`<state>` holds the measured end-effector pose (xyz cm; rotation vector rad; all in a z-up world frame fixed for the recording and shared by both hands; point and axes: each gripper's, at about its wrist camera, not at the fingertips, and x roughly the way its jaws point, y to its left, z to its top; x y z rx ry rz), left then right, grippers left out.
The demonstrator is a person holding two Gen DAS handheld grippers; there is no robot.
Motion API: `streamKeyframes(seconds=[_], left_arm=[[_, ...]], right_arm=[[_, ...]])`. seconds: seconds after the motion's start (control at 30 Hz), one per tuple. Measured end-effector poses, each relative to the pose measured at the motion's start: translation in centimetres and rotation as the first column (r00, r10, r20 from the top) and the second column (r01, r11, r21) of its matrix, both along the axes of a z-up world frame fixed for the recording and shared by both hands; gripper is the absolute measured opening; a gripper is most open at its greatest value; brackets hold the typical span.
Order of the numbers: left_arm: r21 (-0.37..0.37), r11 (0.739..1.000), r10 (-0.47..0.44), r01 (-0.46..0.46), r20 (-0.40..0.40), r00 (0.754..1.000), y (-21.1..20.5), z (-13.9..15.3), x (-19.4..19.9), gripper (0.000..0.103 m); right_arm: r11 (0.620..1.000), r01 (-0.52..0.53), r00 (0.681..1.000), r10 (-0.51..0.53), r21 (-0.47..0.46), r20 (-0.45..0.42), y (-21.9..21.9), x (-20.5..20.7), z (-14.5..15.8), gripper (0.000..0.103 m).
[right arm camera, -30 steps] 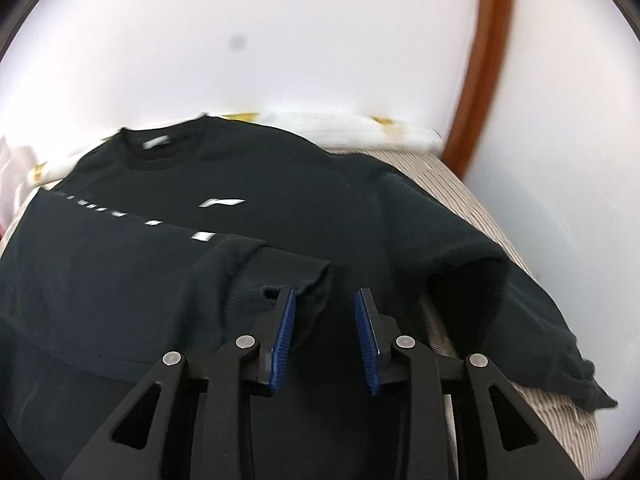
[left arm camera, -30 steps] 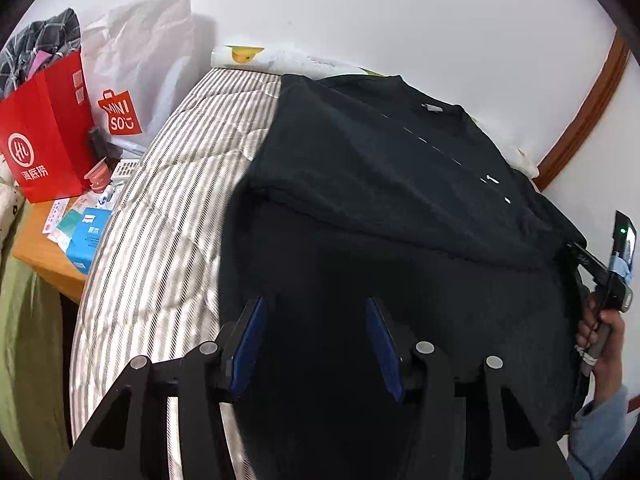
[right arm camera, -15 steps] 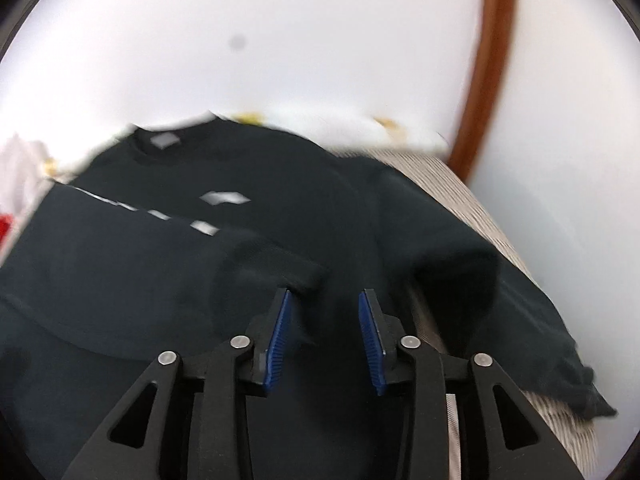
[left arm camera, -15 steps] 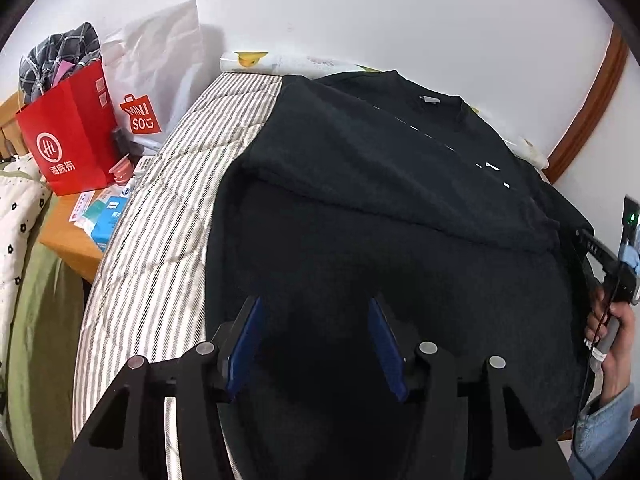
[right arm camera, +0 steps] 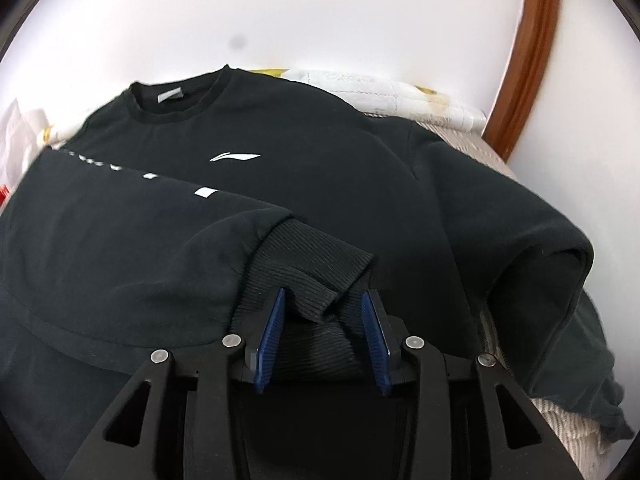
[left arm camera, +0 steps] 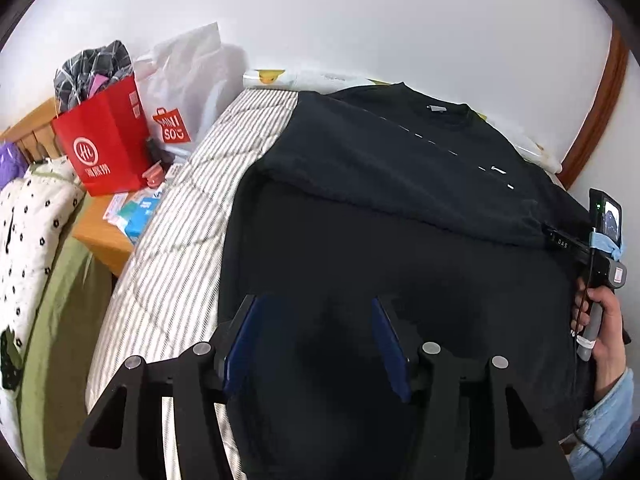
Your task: Fold small clothes
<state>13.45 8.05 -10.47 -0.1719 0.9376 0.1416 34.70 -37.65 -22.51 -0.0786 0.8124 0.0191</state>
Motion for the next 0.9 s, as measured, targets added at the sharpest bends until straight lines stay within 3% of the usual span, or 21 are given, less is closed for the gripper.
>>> streamKeyframes(seconds=[0.1,0.17,0.3,0.4,0.47,0.6,0.8,0.9], left_arm=[[0.013,1.0,-0.006,0.006,-0.002,1.0,-0.9,0.0,0.2,0.054],[0.009,1.0,-0.019,0.019,-0.002,1.0,-1.7,0.0,0.6,0.054],[0.013,0.998,-0.066,0.066,0.011,0.998,-3.6,0.2,1.5,0.054],[0.02,0.993,-0.113,0.113,0.012,0.993,-5.0,0.1,2.5,0.059],[0.032,0.991,-0.132,0.131,0.015,0.991,-5.8,0.0,3.3,0.064],[0.01,0.989,-0.151,0.15,0.024,0.988,-7.0,-0.4,4.5,0.065],[-0.011,0.988,-0.153,0.153,0.017,0.988,-7.7,-0.7,6.3,0.065],[0.001,0.989,-0.151,0.151,0.015,0.988,-7.4,-0.8,6.2,0.065]], right_arm=[[1.0,0.002,1.0,-0.002,0.008,0.011,-0.9,-1.4,1.3,0.038],[0.999,-0.029,0.997,0.026,0.032,0.077,-2.2,-4.7,3.2,0.038],[0.999,0.039,0.98,-0.038,-0.001,0.193,-7.8,-9.8,5.4,0.055],[0.983,0.158,0.964,-0.133,-0.095,0.229,-13.0,-11.4,4.7,0.068],[0.964,0.231,0.96,-0.205,-0.13,0.191,-16.9,-12.2,3.4,0.068],[0.953,0.28,0.957,-0.267,-0.121,0.108,-22.3,-13.8,1.2,0.071],[0.928,0.329,0.942,-0.335,-0.174,-0.002,-24.6,-12.8,-1.6,0.072],[0.925,0.344,0.937,-0.35,-0.16,-0.006,-24.9,-12.1,-1.7,0.073]])
